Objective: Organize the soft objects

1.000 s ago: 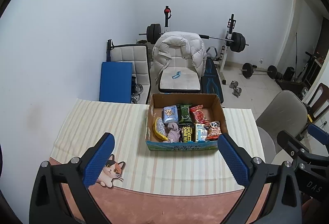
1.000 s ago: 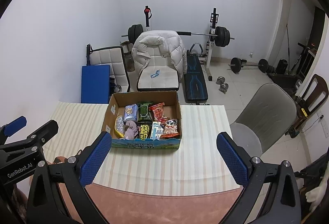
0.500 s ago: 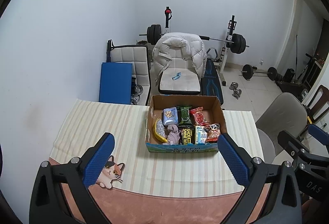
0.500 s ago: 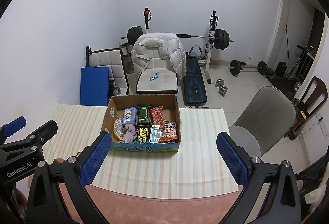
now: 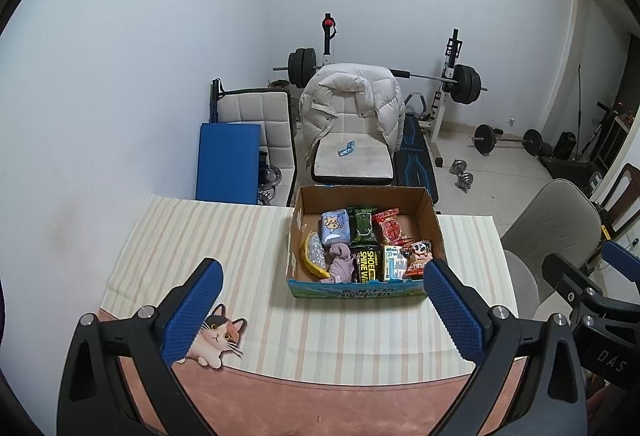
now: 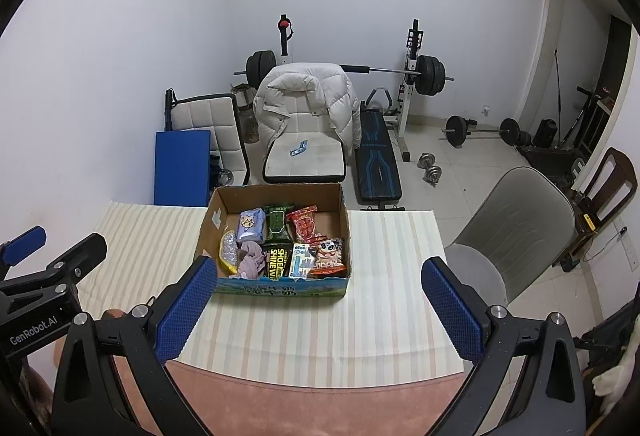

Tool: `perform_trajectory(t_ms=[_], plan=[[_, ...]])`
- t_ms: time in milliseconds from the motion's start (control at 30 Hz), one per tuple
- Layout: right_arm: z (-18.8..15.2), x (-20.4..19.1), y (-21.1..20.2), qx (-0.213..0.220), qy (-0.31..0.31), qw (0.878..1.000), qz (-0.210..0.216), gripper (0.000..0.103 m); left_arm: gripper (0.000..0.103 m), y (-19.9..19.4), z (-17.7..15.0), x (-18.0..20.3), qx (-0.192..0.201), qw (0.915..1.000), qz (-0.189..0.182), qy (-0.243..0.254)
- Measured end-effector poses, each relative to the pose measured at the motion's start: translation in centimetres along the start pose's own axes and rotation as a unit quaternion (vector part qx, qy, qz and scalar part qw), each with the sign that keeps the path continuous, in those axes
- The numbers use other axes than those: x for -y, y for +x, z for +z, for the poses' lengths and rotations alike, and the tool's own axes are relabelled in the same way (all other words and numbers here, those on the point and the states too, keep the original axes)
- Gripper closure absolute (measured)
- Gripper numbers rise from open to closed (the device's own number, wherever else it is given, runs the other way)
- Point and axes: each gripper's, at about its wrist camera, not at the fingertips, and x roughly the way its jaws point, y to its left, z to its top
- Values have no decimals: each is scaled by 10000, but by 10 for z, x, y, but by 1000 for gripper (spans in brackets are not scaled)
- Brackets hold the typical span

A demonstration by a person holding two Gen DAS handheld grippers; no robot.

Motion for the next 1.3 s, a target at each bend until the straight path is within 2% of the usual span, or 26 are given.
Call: perform_trajectory(t_ms=[1300], plan=[[-4,0,1,37,-16,10000,-37,0,0,-1,-3,2,-16,10000,-60,75]])
